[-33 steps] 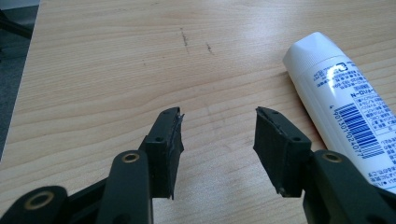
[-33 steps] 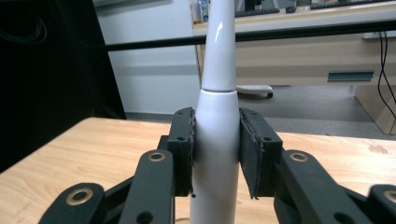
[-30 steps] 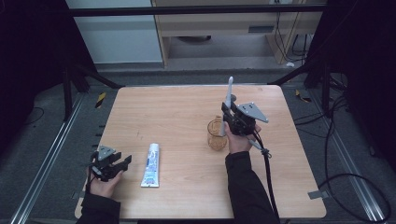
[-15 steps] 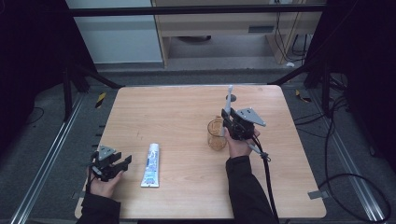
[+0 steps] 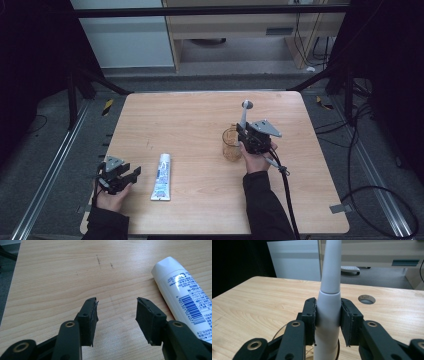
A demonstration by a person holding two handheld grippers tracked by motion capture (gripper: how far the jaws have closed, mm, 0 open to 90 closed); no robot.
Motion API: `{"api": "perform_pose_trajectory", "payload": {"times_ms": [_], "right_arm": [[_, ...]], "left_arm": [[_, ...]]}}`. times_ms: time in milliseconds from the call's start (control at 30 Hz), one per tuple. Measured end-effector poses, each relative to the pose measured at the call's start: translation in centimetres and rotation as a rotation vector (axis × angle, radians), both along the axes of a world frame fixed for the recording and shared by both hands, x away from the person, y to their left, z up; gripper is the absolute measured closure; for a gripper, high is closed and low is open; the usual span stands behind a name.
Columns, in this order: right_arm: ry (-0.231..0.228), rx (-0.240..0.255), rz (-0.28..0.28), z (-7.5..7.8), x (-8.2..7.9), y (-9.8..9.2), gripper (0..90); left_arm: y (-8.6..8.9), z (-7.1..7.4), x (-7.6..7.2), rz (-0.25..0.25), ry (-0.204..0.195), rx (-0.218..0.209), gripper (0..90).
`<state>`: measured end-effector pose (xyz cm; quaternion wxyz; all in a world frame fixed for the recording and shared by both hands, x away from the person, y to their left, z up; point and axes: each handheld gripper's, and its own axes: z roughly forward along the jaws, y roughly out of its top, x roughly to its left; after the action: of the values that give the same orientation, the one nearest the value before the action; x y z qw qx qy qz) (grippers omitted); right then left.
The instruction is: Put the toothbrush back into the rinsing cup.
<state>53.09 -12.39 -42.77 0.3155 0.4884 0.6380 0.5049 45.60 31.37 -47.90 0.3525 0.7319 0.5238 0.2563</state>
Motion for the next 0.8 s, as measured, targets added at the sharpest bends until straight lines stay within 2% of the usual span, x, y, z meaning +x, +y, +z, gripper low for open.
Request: {"api": "perform_pose_trajectory", "payload": {"times_ms": [200, 800], "right_arm": [[0.023, -0.017, 0.009, -0.5, -0.2, -0.1, 67.5], [0.028, -0.041, 0.039, -0.5, -1.1, -0.2, 66.7]], "left_arm": [[0.0, 0.0, 0.0, 0.0, -0.001, 0.0, 50.4], [-0.1, 0.0, 0.0, -0.001, 0.001, 0.002, 50.3]]}}
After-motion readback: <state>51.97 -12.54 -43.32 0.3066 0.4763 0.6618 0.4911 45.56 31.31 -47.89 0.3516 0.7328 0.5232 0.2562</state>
